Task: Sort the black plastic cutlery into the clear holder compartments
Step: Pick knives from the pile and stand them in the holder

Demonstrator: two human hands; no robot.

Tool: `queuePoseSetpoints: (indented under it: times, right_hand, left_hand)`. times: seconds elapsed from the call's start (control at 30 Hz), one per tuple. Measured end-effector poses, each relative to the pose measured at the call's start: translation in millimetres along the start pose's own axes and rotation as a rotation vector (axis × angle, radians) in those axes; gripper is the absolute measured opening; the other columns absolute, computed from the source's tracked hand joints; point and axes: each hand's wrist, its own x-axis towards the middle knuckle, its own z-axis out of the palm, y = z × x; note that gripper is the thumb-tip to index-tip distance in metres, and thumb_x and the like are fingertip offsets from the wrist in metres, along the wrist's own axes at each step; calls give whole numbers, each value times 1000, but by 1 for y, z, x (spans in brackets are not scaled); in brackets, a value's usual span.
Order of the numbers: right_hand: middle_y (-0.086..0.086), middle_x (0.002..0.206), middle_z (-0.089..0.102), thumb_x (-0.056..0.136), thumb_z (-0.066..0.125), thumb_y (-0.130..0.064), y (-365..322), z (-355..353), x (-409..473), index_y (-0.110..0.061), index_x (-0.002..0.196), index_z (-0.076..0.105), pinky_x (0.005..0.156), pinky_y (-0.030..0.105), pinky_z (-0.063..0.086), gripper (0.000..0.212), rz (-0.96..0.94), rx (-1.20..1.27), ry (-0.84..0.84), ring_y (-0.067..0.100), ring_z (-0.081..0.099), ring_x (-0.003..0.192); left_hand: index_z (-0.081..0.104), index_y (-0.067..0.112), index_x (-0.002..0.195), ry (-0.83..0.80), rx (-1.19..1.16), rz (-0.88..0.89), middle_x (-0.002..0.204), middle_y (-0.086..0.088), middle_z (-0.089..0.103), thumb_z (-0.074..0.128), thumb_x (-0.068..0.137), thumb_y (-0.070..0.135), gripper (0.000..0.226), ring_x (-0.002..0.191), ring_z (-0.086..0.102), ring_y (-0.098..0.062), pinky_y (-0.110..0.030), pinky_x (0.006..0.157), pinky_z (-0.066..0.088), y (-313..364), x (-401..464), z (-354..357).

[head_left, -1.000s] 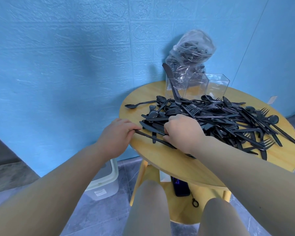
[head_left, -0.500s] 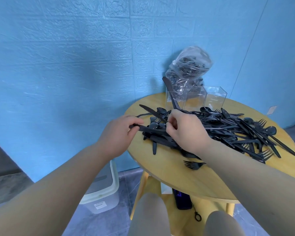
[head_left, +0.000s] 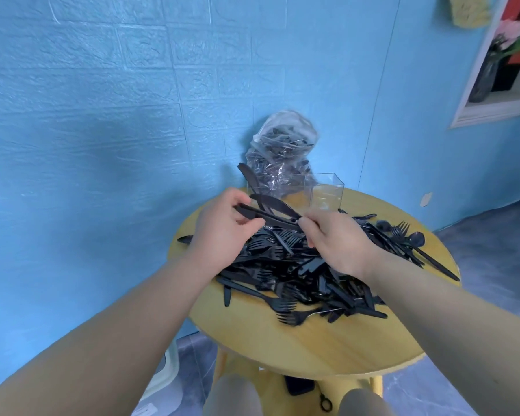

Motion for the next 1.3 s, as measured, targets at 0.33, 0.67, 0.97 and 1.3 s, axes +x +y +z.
queuePoseSetpoints:
  times: [0.33,0.67,0.97,1.3]
  right_hand:
    - [-10,55,41,102,36,-30,20,5,3,-28,79,43,52,30,31,24,-72,-149,120,12,40,52]
    - [-3,69,57,102,36,-27,26,5,6,-19,90,58,66,32,45,26,-28,-20,26,18,55,69]
    - [7,84,65,103,31,-26,20,2,13,-10,91,52,59,26,36,29,25,-45,-166,10,44,60]
    - [3,66,54,103,29,-28,21,3,16,-11,99,52,62,38,44,29,-28,-298,-52,28,53,65]
  left_hand:
    - [66,25,87,-84,-329,-224,88,3,71,65,89,23,3,85,69,-9,-25,80,56,5,15,5]
    - [66,34,81,-32,-203,-157,92,13,67,71,83,16,18,79,69,-11,-37,87,55,4,16,7]
    - [63,35,84,-17,-175,-68,85,15,65,70,83,10,26,76,61,-3,-20,77,51,2,16,7]
    - [69,30,97,-53,-181,-99,89,21,64,70,83,13,22,80,60,7,-10,73,45,9,19,5]
